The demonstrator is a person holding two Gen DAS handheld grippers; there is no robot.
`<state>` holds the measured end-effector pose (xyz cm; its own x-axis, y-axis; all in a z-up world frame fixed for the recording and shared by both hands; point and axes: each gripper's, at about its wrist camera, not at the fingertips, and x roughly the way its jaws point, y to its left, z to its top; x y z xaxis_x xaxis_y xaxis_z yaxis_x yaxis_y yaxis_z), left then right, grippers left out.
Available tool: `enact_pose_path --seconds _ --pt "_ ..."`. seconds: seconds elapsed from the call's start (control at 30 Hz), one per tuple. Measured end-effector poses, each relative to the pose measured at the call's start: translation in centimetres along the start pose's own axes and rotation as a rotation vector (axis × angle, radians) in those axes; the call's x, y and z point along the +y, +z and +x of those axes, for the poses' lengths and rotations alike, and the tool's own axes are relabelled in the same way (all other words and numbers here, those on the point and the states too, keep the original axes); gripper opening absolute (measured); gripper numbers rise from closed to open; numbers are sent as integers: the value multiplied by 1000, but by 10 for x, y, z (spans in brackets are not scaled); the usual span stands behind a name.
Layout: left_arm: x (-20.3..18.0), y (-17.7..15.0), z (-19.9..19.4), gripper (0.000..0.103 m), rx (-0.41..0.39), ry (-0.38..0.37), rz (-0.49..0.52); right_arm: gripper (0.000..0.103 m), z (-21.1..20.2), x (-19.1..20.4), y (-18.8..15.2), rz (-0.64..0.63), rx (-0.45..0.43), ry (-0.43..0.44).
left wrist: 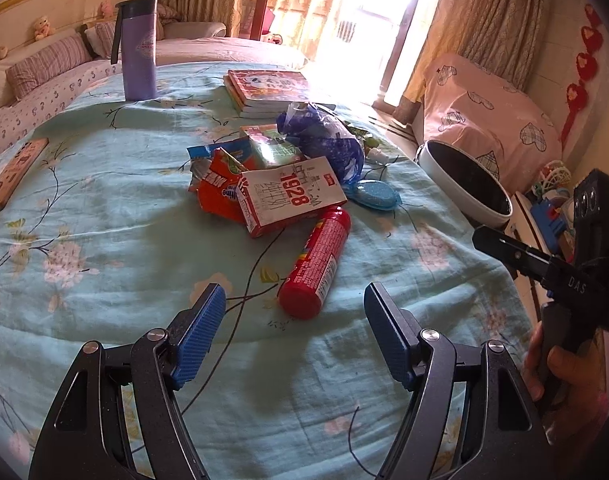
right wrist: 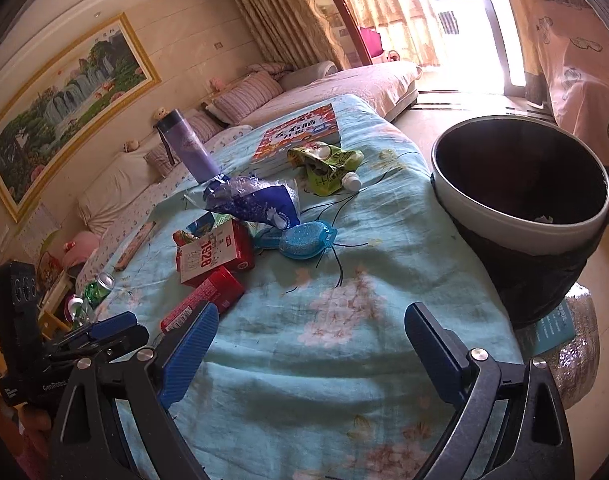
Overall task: Collect trash
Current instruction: 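Move both tools back over the remaining trash on the table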
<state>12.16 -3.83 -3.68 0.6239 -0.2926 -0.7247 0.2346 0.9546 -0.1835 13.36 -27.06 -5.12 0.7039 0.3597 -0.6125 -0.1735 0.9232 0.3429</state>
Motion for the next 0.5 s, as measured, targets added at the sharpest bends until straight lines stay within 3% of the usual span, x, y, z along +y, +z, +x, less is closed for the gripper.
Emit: enact_pose_path --seconds 0.2,0.27,0.33,0.5 --pt "-4 1 10 73 24 6 34 95 23 3 11 -105 53 -3" --pt "-6 3 13 73 29 13 49 91 34 4 16 -143 88 4" --pt "-9 6 18 73 37 13 64 82 42 6 22 -182 111 7" --pt "-13 11 31 73 58 11 91 77 66 14 38 -296 165 29"
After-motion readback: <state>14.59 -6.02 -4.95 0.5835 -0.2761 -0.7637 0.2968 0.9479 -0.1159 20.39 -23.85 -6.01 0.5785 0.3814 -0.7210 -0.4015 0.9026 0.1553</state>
